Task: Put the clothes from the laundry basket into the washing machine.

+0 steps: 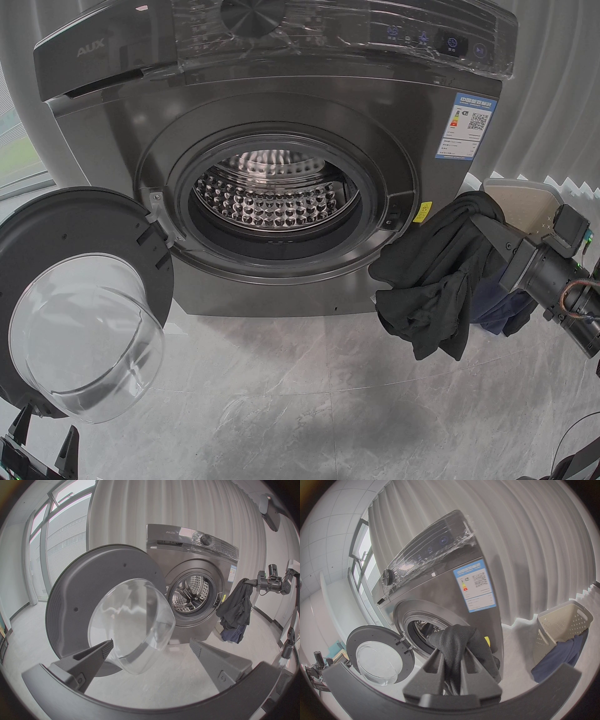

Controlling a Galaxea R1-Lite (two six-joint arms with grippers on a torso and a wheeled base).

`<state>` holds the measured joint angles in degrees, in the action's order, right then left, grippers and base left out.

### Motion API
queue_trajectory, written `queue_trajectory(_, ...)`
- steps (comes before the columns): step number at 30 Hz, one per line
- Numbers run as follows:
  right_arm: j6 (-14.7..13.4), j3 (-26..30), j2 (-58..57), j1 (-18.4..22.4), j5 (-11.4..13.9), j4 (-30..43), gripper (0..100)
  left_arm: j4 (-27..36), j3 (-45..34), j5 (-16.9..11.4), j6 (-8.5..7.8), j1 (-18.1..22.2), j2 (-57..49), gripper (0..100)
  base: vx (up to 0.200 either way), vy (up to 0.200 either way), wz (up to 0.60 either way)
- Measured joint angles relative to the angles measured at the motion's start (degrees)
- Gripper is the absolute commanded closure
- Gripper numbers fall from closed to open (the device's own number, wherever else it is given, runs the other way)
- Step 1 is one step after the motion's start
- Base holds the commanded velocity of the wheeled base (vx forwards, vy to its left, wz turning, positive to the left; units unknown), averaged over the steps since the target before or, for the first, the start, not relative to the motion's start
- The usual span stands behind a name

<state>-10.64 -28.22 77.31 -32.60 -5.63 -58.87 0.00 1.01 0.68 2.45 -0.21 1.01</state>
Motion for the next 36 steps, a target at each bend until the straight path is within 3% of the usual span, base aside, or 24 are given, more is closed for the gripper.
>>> queue_trajectory(17, 0.02, 0.50, 0.02, -0.01, 0.09, 0.00, 100, 0.00, 0.00, -0.02, -0.02, 0.02, 0.02, 0, 0.000, 0.000, 0.00)
queue_trajectory(23, 0.00, 0.48, 0.16, -0.48, 0.16, 0.02, 100, 0.00, 0.00, -0.02, -0.07, 0.05, 0.00, 0, 0.000, -0.200, 0.00)
queue_trajectory(28, -0.05, 0.66, 0.11, -0.91, 0.24, 0.05, 100, -0.05, 0.00, 0.05, -0.27, 0.00, 0.00, 0, 0.000, 0.000, 0.00)
queue_trajectory(36, -0.06, 1.62, 0.72, -3.71, 0.20, 0.18, 100, -0.05, 0.00, 0.10, -0.60, 0.05, 0.00, 0, 0.000, 0.000, 0.00)
